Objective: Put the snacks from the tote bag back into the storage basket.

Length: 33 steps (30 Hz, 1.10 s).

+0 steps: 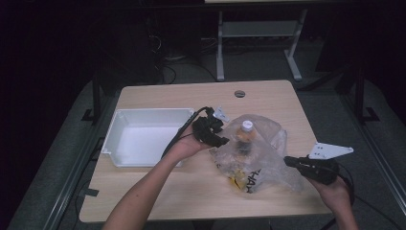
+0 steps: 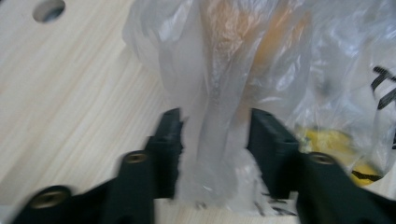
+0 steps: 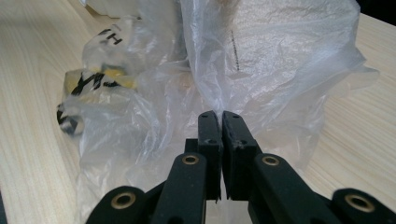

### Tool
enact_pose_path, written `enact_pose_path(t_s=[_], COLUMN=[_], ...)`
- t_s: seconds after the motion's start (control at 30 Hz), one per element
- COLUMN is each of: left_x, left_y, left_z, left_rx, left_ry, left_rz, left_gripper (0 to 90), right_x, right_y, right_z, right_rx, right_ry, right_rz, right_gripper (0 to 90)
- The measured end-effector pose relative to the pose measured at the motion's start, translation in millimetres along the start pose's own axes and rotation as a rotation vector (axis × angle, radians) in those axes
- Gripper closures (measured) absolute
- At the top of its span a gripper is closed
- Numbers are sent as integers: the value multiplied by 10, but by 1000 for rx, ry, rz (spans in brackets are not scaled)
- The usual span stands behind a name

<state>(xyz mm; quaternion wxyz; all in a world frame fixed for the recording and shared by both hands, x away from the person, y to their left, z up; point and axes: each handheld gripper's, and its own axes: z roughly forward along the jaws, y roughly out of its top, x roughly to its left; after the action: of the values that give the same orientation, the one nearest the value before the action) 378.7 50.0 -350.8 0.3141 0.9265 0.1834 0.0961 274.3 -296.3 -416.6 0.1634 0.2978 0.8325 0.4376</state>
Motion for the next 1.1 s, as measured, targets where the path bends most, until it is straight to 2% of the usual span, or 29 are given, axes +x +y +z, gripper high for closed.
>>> enact_pose_path(t_s=[0.1, 0.13, 0.2, 0.23, 0.27, 0.43, 0.5, 0.57, 0.6, 0.63, 0.67, 0.7, 0.73, 0.77, 0.83, 0.87, 0.9, 1.1], left_x=[-8, -10, -26, -26, -46, -85, -102, -102, -108, -108, -114, -111, -112, -112, -109, -103, -87, -13], left_y=[41, 58, 154, 154, 221, 328, 368, 373, 381, 381, 380, 380, 377, 377, 369, 359, 324, 187], left_z=[-71, -99, -188, -188, -208, -169, -96, -79, -53, -53, -38, -34, -27, -27, -13, -1, 34, 140], left_rx=[-9, -16, -50, -50, -59, -69, -49, -42, -21, -21, -16, -7, -13, -13, -10, -3, 8, 47], left_ry=[7, 12, -7, -7, -11, -19, -19, -14, 17, 17, 28, 34, 39, 39, 56, 61, 72, 87], left_rz=[6, 13, 19, 19, 34, 52, 64, 79, 88, 88, 83, 94, 92, 92, 81, 79, 63, 14], left_gripper=[424, 424, 400, 392, 387, 377, 381, 416, 528, 588, 588, 655, 763, 794, 834, 834, 853, 873], right_x=[2, 2, 7, 7, 6, 7, 9, 9, 9, 9, 9, 9, 4, 4, 4, 4, -1, -1], right_y=[7, 7, 9, 9, 11, 13, 14, 15, 14, 14, 13, 12, 10, 10, 8, 8, 5, 3], right_z=[7, 7, 8, 8, 7, 1, -4, -5, -8, -8, -7, -5, 1, 1, 10, 10, 15, 10], right_rx=[-4, -4, -3, -3, -10, -20, -25, -31, -34, -34, -35, -36, -41, -41, -42, -42, -42, -46], right_ry=[6, 6, 10, 10, 15, 24, 28, 30, 34, 34, 37, 38, 44, 44, 51, 51, 49, 43], right_rz=[0, 0, 3, 3, 2, 0, -1, -2, -1, -1, 0, 0, 1, 1, 17, 17, 25, 23], right_gripper=[866, 866, 866, 866, 866, 868, 868, 868, 867, 867, 866, 860, 820, 820, 730, 730, 686, 669])
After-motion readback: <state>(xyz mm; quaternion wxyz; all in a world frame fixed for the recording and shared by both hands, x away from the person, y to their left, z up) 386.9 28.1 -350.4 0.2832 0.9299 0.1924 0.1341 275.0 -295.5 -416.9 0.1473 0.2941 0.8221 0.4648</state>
